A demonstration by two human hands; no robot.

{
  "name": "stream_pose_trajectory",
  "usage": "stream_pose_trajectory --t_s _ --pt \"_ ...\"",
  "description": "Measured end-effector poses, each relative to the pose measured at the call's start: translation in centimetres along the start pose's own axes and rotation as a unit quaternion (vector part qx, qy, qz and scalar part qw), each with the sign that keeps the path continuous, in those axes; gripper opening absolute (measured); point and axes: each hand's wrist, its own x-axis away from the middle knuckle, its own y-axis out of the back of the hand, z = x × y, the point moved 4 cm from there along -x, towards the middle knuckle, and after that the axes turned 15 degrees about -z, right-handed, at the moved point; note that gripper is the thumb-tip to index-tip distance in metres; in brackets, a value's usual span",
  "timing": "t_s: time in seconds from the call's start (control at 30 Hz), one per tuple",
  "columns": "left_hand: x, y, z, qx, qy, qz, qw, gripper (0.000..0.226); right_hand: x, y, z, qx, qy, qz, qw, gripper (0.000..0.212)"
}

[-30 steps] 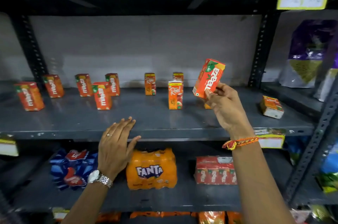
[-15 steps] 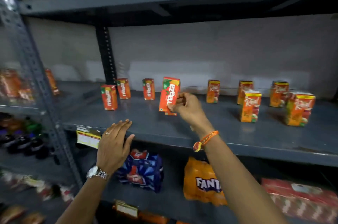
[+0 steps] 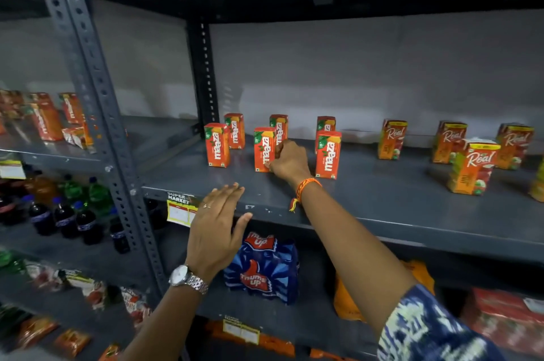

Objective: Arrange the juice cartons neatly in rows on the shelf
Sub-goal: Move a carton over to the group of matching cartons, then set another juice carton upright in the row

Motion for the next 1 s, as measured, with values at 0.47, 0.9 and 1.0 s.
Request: stream_pose_trajectory --t_s 0.47,0.9,1.0 --pt "0.3 -0.6 -2.6 0.013 -0.015 -0.009 1.0 0.065 2.2 5.3 -1.2 -0.014 0.087 -0.087 0.992 0.025" --pt "0.9 -6.3 -21.1 0.079 -0.145 -0.01 0.986 0.062 4.6 32.5 -14.5 -0.014 0.084 -0.404 0.911 0.007" --pt "0.9 -7.6 -25.1 0.091 -0.163 -0.019 0.982 0.063 4.3 39.1 -19.2 0.111 0.037 -0.461 0.88 0.02"
